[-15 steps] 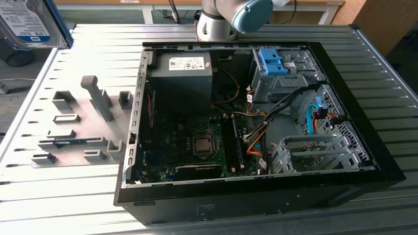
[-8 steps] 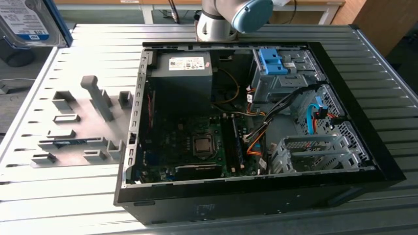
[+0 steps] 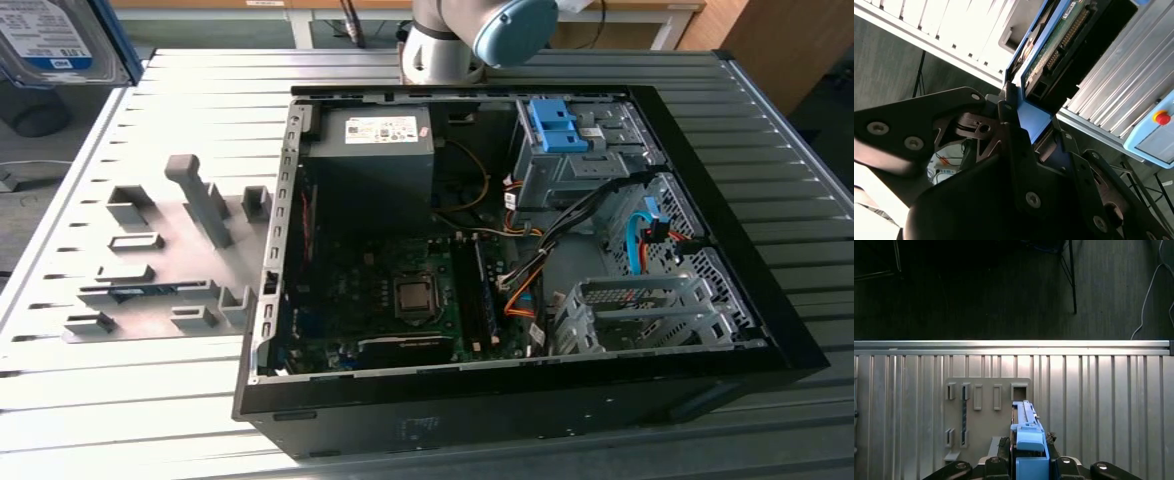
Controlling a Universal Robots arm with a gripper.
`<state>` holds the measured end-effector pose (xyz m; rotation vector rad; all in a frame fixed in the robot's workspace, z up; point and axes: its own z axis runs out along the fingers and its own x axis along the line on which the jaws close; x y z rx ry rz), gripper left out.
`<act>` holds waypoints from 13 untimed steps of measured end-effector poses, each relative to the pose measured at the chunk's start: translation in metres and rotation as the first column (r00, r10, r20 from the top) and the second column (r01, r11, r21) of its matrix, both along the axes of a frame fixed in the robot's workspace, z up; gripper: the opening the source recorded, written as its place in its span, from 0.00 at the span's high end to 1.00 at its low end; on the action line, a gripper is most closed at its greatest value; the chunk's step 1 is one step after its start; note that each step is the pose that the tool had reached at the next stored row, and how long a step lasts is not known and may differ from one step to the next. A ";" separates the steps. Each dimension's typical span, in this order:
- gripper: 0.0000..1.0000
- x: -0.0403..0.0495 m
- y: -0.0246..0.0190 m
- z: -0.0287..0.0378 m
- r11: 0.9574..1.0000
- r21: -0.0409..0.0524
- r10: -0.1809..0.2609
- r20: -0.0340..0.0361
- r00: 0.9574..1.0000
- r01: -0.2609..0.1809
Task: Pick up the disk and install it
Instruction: 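Pick up the disk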
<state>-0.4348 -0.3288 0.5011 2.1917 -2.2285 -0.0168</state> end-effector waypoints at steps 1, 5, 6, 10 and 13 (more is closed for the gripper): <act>0.64 0.0000 0.0000 0.0013 1.000 0.000 0.000 0.000 1.000 0.000; 0.64 -0.0001 -0.0005 0.0016 1.000 0.000 0.000 0.000 1.000 0.000; 0.64 -0.0001 -0.0011 0.0016 1.000 0.000 0.000 0.000 1.000 0.000; 0.64 0.0000 -0.0019 0.0017 1.000 0.000 0.000 0.000 1.000 0.000; 0.64 0.0000 -0.0020 0.0017 1.000 0.000 0.000 0.000 1.000 0.000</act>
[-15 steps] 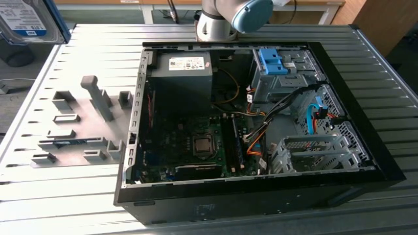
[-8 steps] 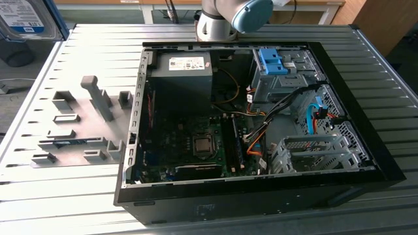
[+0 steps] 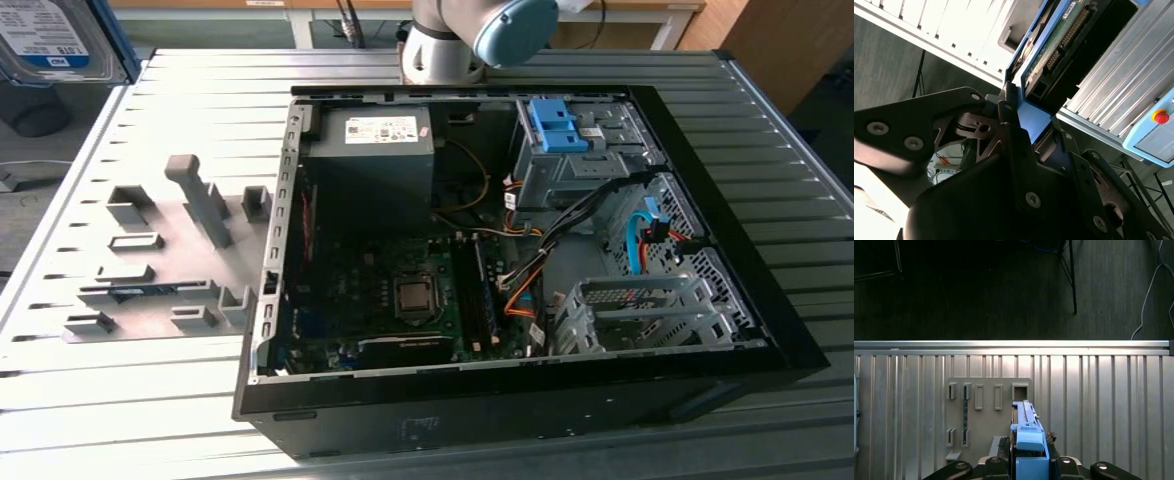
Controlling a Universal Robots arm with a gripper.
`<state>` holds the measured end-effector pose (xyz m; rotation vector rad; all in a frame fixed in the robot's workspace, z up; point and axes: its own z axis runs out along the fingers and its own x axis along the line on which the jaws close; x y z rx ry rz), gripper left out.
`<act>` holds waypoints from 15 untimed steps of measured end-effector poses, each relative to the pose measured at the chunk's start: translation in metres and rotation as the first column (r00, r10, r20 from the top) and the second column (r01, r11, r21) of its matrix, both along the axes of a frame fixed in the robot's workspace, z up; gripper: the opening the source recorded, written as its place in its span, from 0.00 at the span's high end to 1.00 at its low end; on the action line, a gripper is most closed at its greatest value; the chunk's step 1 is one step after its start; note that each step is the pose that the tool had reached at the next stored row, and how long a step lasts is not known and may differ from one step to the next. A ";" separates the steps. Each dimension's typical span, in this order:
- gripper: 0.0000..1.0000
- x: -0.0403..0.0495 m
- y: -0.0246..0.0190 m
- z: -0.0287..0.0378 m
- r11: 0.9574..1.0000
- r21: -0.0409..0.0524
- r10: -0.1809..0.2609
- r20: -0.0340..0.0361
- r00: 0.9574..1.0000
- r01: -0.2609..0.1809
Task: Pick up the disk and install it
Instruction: 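Pick up the disk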
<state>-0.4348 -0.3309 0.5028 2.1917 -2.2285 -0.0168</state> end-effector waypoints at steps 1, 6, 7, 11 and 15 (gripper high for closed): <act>0.64 0.0000 0.0000 0.0000 1.000 0.000 0.000 0.000 1.000 0.000; 0.64 0.0010 -0.0001 0.0000 1.000 0.000 0.000 0.000 1.000 0.000; 0.64 0.0018 -0.0001 0.0000 1.000 0.000 0.000 0.000 1.000 0.000; 0.64 0.0076 0.0000 0.0000 1.000 0.000 0.000 0.000 1.000 0.000; 0.64 0.0138 0.0000 0.0000 1.000 0.000 0.000 0.000 1.000 0.000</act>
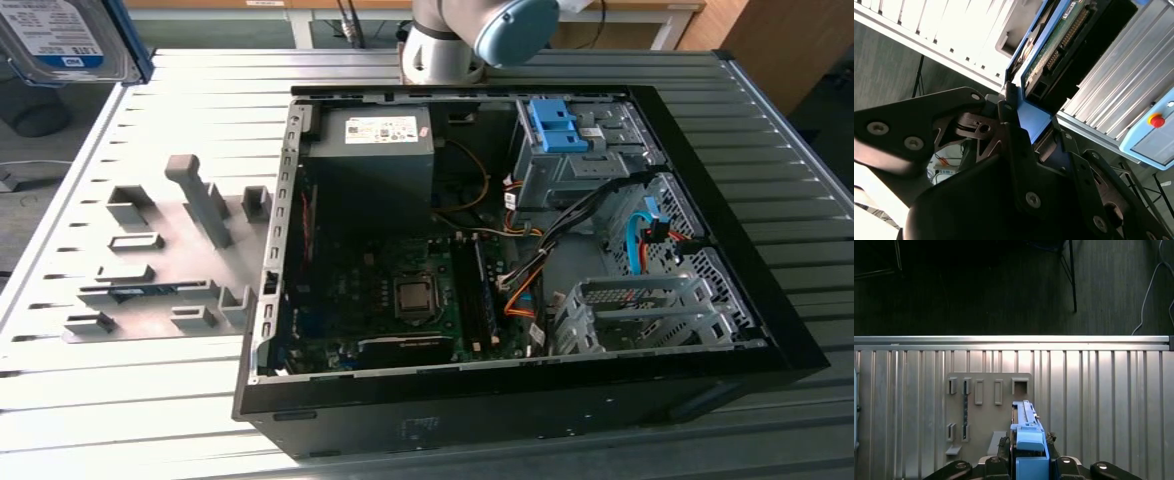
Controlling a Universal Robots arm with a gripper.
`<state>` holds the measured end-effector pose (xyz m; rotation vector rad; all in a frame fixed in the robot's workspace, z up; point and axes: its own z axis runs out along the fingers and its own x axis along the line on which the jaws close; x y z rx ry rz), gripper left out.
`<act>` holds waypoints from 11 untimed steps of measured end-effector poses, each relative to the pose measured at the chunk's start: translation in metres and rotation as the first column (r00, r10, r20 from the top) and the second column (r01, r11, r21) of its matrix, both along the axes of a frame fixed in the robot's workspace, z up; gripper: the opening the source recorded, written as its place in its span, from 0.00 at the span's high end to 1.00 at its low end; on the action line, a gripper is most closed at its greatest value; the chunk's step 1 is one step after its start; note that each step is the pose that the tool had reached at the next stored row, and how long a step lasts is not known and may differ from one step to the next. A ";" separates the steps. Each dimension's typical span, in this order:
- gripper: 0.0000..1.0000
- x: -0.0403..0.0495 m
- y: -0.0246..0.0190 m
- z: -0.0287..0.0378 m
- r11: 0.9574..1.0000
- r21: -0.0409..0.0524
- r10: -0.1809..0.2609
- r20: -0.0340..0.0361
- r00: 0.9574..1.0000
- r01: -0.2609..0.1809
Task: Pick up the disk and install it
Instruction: 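Pick up the disk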
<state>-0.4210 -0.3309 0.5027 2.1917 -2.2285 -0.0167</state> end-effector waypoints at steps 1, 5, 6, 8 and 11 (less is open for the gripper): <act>0.64 0.0017 0.0000 0.0000 1.000 0.000 0.000 0.000 1.000 0.000; 0.64 0.0074 0.0000 0.0000 1.000 0.000 0.000 0.000 1.000 0.000; 0.64 0.0086 0.0000 0.0000 1.000 0.000 0.000 0.000 1.000 0.000; 0.64 0.0110 0.0000 0.0000 1.000 0.000 0.000 0.000 1.000 0.000; 0.64 0.0156 0.0000 0.0000 1.000 0.000 0.000 0.000 1.000 0.000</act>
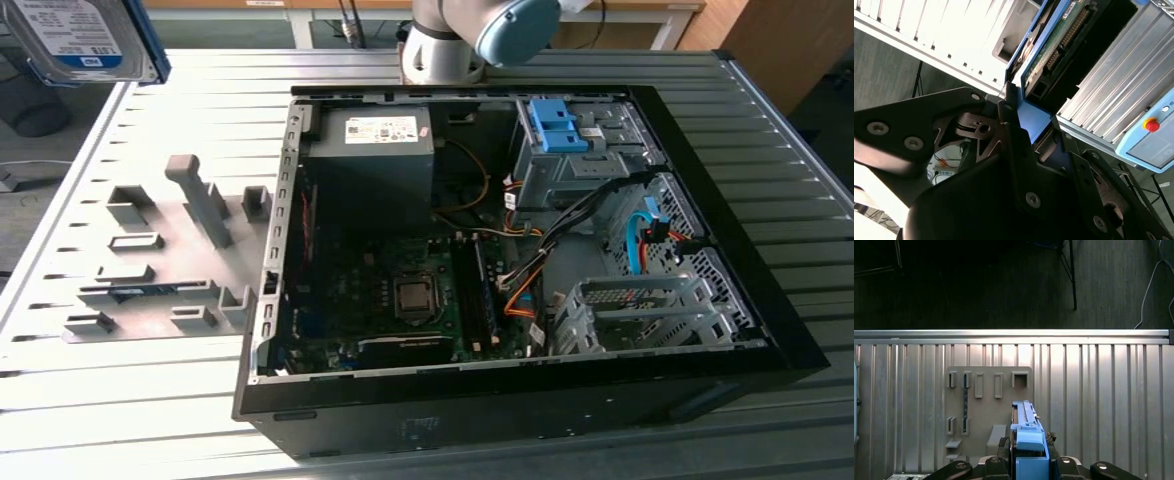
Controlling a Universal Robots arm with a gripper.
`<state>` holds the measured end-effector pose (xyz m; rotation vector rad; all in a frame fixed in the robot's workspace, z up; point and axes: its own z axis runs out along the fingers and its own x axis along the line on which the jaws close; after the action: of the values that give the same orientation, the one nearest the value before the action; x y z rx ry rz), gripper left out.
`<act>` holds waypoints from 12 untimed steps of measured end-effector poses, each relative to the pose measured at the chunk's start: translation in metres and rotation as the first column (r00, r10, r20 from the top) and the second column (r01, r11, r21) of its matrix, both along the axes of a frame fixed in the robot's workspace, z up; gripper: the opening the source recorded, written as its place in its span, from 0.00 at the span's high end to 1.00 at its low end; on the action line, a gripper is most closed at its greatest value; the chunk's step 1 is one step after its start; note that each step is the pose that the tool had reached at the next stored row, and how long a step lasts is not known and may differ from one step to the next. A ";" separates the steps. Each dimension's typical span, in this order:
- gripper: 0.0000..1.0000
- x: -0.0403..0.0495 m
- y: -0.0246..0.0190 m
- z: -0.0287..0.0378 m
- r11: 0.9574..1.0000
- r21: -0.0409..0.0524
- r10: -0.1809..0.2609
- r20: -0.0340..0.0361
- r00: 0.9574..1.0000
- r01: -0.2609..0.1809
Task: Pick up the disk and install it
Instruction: 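Pick up the disk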
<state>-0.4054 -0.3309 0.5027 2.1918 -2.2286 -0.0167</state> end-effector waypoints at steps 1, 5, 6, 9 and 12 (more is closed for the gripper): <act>0.64 0.0016 0.0000 0.0000 1.000 0.000 0.000 0.000 1.000 0.000; 0.64 0.0075 0.0000 0.0001 1.000 0.000 0.000 0.000 1.000 0.000; 0.64 0.0090 0.0000 0.0000 1.000 0.000 0.000 0.000 1.000 0.000; 0.64 0.0126 0.0000 0.0001 1.000 0.000 0.000 0.000 1.000 0.000; 0.64 0.0159 0.0000 0.0000 1.000 0.000 0.000 0.000 1.000 0.000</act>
<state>-0.3895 -0.3309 0.5028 2.1917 -2.2285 -0.0168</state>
